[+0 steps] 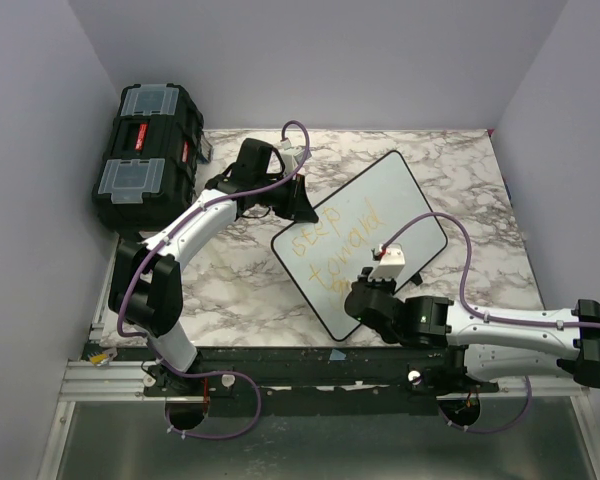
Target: Write a sentence on the whiteboard
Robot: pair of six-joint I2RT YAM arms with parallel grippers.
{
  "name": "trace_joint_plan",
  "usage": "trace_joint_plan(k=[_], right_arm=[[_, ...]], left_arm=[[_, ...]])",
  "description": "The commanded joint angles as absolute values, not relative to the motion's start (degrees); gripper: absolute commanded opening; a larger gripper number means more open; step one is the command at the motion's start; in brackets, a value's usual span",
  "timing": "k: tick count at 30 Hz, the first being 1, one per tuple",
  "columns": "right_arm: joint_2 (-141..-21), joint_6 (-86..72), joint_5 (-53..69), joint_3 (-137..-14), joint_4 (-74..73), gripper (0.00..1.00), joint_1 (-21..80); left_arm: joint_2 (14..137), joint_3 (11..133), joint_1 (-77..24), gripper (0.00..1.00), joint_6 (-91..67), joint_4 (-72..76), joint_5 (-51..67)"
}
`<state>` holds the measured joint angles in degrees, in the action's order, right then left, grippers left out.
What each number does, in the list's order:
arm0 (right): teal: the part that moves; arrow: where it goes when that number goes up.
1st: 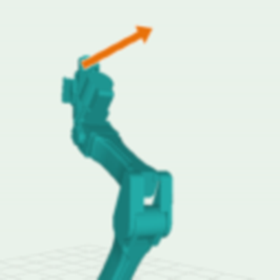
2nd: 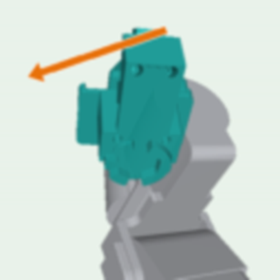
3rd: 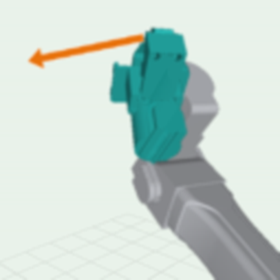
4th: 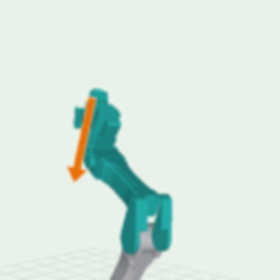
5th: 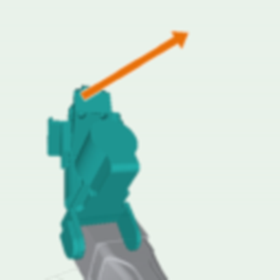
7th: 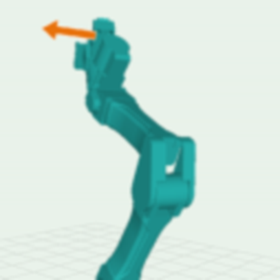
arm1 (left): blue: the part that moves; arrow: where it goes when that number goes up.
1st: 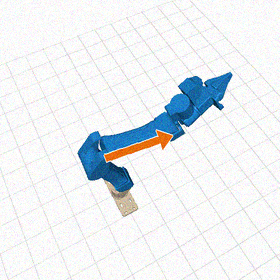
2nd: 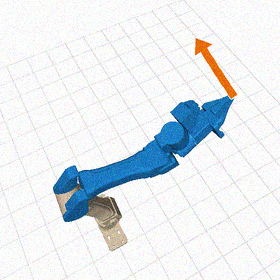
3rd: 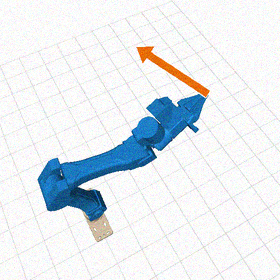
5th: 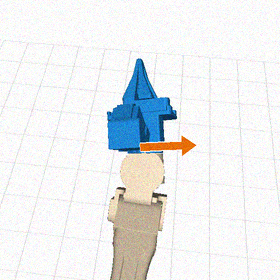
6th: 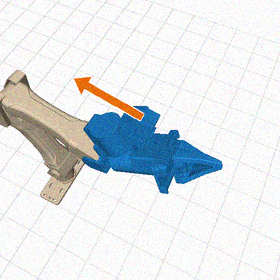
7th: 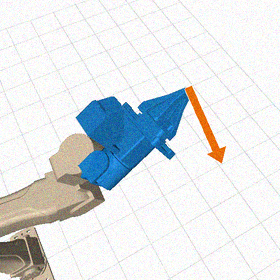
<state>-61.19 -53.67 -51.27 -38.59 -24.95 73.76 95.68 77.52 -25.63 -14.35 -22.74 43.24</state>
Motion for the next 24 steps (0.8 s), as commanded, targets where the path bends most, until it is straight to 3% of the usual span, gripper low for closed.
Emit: trace_joint_plan(k=[1,12,24], right_arm=[[-61.9,-56.2,-53.8,-37.8,-26.5,0.01,73.5],[-66.2,-54.3,-58.1,-42.3,-27.5,0.01,73.4],[-65.1,-52.1,-52.6,-41.6,-24.2,0.01,73.3]], left_arm=[[95.3,76.6,-28.0,0.0,-8.4,-24.2,41.2],[95.4,76.7,-28.0,0.0,-8.4,-24.2,41.2],[95.4,76.5,-28.0,0.0,-8.3,-24.0,41.3]])
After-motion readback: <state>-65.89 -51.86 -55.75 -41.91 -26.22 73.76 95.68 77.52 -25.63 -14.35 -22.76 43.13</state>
